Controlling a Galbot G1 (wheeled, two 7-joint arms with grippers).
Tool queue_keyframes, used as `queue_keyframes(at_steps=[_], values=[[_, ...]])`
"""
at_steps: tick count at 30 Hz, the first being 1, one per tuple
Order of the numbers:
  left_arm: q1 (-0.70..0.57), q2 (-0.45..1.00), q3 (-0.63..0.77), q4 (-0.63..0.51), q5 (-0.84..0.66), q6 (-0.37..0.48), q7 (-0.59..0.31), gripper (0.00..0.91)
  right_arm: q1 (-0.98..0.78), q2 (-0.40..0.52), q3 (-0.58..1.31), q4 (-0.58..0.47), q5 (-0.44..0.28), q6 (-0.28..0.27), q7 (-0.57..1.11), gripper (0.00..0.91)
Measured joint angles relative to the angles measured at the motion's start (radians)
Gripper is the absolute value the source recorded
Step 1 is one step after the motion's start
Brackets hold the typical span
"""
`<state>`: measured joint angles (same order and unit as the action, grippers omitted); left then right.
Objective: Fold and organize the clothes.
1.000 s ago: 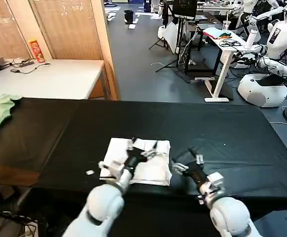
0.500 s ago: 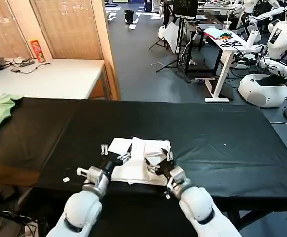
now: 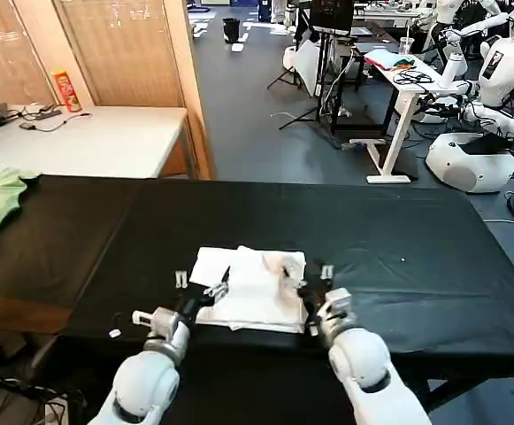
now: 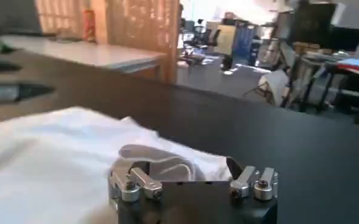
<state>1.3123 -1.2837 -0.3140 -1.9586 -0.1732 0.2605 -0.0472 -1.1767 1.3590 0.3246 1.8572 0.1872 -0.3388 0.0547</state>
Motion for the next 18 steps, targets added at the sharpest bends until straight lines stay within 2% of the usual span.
queue_keyframes(at_steps=[6,18], values=[[-0.001,-0.009,-0.025,0.027,-0.097,-0.006,0.003,0.878,-0.045,-0.009,0.107,0.059,0.061,0.017,-0.031,0.878],[-0.030,-0.042,-0.092,0.084,-0.401,0.036,-0.011,0.878,-0.141,-0.014,0.146,0.167,0.061,0.032,-0.040,0.878]])
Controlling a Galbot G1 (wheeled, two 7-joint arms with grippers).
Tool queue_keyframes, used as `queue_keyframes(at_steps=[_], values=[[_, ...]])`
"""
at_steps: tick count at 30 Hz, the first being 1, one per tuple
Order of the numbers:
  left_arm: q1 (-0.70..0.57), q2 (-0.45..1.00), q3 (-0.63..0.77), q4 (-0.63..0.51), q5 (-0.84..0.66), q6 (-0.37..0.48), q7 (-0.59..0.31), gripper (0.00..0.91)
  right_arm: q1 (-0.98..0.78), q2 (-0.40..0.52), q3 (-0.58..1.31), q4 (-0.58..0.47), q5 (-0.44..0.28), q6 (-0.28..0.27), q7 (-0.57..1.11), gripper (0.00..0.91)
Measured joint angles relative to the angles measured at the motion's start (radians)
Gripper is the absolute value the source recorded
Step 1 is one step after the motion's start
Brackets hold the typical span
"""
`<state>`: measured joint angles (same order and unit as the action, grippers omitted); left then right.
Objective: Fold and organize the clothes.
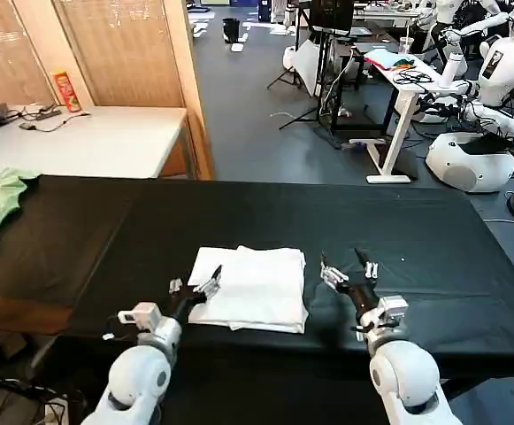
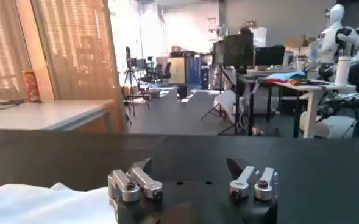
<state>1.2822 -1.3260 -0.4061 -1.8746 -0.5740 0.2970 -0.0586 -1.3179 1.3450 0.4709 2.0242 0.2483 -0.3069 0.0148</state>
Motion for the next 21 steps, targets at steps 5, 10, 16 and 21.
queue_keyframes(at_steps=[5,10,16,21], values=[[-0.007,-0.014,-0.026,0.022,-0.116,0.012,-0.019,0.878,-0.014,0.001,0.004,0.014,-0.002,0.002,0.000,0.878],[-0.006,-0.022,-0.044,0.035,-0.189,0.025,-0.035,0.878,-0.020,0.003,0.003,0.019,-0.003,0.002,0.000,0.878],[0.002,-0.029,-0.056,0.035,-0.229,0.036,-0.037,0.341,-0.021,0.005,0.001,0.020,-0.005,0.002,0.000,0.878],[0.005,-0.035,-0.066,0.040,-0.262,0.045,-0.050,0.029,-0.024,0.008,0.001,0.022,-0.005,0.004,0.000,0.878]])
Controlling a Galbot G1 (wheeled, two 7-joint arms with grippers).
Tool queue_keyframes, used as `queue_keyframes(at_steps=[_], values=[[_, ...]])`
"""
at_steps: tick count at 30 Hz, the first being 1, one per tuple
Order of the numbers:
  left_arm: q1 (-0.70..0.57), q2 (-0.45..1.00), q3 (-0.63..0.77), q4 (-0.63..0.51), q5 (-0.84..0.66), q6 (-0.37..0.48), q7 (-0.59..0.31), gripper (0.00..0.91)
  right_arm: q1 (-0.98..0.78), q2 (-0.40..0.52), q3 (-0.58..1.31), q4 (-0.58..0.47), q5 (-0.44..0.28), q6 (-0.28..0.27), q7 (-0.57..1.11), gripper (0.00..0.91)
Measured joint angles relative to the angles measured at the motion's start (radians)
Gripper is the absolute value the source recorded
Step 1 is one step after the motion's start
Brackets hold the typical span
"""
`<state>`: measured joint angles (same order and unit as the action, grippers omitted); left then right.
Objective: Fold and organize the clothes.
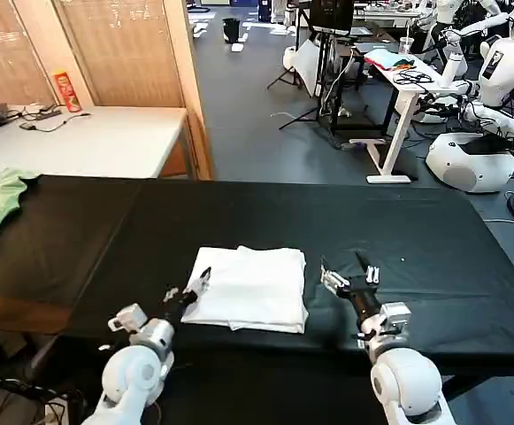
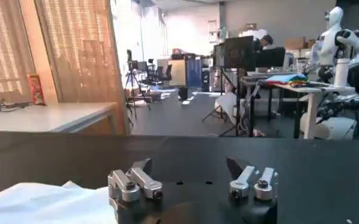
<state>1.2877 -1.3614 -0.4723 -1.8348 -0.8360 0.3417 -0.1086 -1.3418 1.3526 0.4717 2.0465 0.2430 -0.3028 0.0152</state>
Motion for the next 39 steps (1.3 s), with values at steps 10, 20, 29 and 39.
queue_keyframes(at_steps=[10,20,29,39], values=[[-0.006,0.002,-0.008,-0.016,0.002,0.039,-0.028,0.000,-0.006,0.006,0.005,0.004,-0.001,0.003,0.003,0.878],[-0.015,0.142,-0.045,-0.102,0.343,0.067,-0.001,0.000,-0.026,0.004,0.029,0.007,-0.002,0.001,0.008,0.878],[0.021,0.443,-0.193,-0.159,0.531,0.033,0.011,0.000,-0.028,0.012,0.014,0.007,-0.005,-0.004,0.011,0.878],[-0.002,0.469,-0.065,-0.269,0.613,0.056,-0.011,0.000,-0.053,0.020,0.011,0.019,-0.025,-0.003,0.011,0.878]])
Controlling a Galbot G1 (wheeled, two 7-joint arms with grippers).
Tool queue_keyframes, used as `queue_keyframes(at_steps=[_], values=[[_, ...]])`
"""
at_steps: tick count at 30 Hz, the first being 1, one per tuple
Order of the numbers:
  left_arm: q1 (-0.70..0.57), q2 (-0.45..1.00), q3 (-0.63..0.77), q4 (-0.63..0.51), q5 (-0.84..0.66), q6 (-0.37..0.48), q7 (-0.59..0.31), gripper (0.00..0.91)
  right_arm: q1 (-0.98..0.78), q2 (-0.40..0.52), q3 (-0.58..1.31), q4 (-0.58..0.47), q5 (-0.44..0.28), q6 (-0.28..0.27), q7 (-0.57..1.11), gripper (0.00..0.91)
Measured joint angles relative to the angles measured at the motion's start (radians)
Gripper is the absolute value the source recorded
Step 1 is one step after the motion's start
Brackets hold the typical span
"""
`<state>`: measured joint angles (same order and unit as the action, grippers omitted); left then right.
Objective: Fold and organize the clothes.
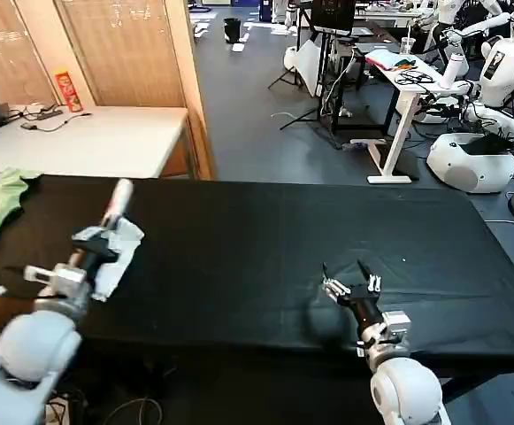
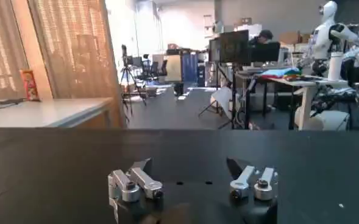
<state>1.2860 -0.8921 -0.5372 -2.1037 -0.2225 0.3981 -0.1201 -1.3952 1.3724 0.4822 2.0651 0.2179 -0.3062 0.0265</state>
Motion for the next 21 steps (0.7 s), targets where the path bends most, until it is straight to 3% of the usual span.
queue_keyframes(at_steps=[5,6,13,21], values=[[-0.015,-0.109,0.166,0.028,-0.011,0.001,-0.026,0.000,-0.025,0.001,0.000,0.009,0.003,0.000,-0.003,0.878],[-0.021,-0.136,0.199,0.040,-0.012,0.001,-0.030,0.878,-0.029,0.001,-0.003,0.011,0.006,-0.002,-0.004,0.878],[-0.044,-0.273,0.356,0.054,0.029,-0.058,0.041,0.878,-0.046,-0.020,-0.028,0.022,0.078,-0.062,-0.027,0.878],[-0.048,-0.280,0.375,0.040,0.063,-0.187,0.127,0.878,-0.012,-0.038,-0.106,0.002,0.164,-0.149,-0.004,0.878]])
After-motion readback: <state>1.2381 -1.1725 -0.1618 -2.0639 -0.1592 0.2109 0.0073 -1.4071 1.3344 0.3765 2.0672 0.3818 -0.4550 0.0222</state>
